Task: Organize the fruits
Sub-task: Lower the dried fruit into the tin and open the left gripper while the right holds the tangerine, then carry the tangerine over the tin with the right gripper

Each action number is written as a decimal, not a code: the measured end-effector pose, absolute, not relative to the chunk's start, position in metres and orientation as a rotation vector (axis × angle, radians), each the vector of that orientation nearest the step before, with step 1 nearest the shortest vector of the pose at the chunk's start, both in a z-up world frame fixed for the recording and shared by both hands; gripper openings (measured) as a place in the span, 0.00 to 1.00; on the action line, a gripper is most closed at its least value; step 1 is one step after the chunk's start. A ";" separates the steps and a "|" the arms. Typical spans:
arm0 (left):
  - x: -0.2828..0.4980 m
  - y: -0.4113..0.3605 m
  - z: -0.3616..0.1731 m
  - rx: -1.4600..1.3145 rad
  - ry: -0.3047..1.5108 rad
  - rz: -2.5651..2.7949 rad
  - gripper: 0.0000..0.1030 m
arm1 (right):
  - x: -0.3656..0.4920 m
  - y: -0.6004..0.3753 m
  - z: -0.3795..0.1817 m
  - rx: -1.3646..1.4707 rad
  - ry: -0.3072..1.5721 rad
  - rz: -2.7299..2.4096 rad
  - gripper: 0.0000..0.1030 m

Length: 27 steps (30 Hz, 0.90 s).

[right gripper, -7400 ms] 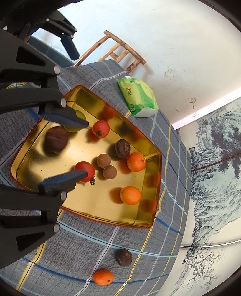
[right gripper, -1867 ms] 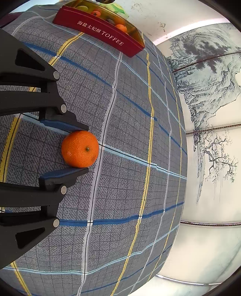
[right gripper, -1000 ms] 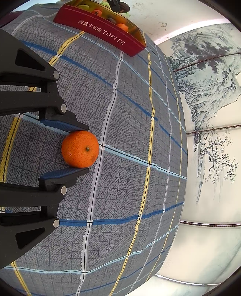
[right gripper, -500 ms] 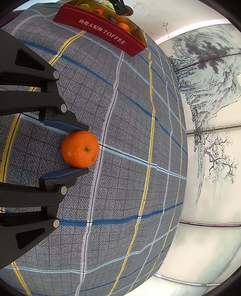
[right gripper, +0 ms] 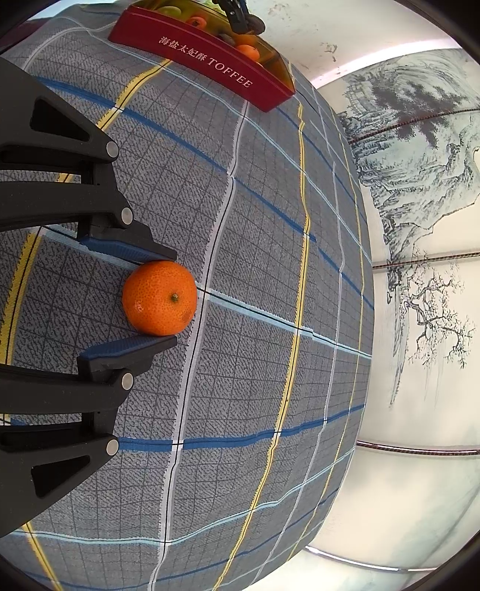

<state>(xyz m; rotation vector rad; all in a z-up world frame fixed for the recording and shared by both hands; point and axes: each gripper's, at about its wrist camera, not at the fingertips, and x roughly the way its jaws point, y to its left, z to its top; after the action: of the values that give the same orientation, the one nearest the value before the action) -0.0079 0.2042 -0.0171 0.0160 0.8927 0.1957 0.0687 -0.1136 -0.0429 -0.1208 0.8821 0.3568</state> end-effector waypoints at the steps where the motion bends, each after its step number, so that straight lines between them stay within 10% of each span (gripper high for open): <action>1: -0.008 0.205 -0.017 0.016 0.893 0.197 0.29 | 0.069 -0.114 -0.043 -0.121 0.882 0.357 0.39; 27: -0.046 0.199 -0.012 0.017 0.836 0.265 0.45 | 0.070 -0.112 -0.046 -0.135 0.882 0.353 0.40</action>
<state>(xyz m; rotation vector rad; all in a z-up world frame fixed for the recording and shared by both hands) -0.0461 0.1993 -0.0120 0.0168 0.8361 0.2646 0.0698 -0.1119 -0.0462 -0.1352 0.8823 0.3529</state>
